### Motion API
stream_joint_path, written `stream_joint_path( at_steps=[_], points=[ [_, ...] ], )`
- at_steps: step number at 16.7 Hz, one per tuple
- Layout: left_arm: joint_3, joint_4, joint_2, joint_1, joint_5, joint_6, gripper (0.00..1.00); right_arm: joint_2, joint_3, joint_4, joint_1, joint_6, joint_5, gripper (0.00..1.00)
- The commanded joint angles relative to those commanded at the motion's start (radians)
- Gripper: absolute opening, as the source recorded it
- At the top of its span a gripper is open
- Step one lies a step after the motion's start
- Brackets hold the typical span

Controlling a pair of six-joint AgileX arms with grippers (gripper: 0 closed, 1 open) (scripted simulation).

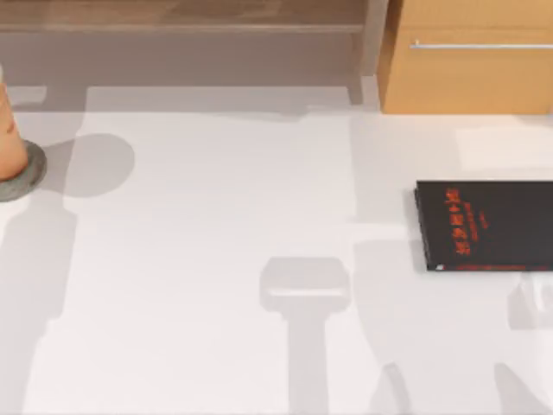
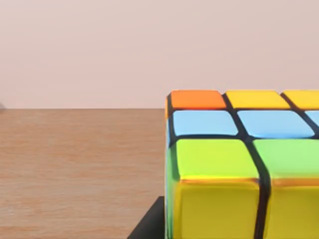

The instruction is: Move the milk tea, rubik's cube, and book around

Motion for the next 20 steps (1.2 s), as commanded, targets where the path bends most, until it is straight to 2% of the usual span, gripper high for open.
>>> stream_joint_path(
  at_steps=[1,14,20],
  points=[
    [0.000,0.000,0.000,0.000,0.000,0.000,0.00,0.000,0.000,0.000,0.000,0.000,0.000,1.00],
    [0.000,0.000,0.000,0.000,0.000,0.000,0.98,0.000,0.000,0.000,0.000,0.000,0.000,1.00],
    [0.000,0.000,0.000,0.000,0.000,0.000,1.00,0.000,0.000,0.000,0.000,0.000,0.000,1.00]
  ],
)
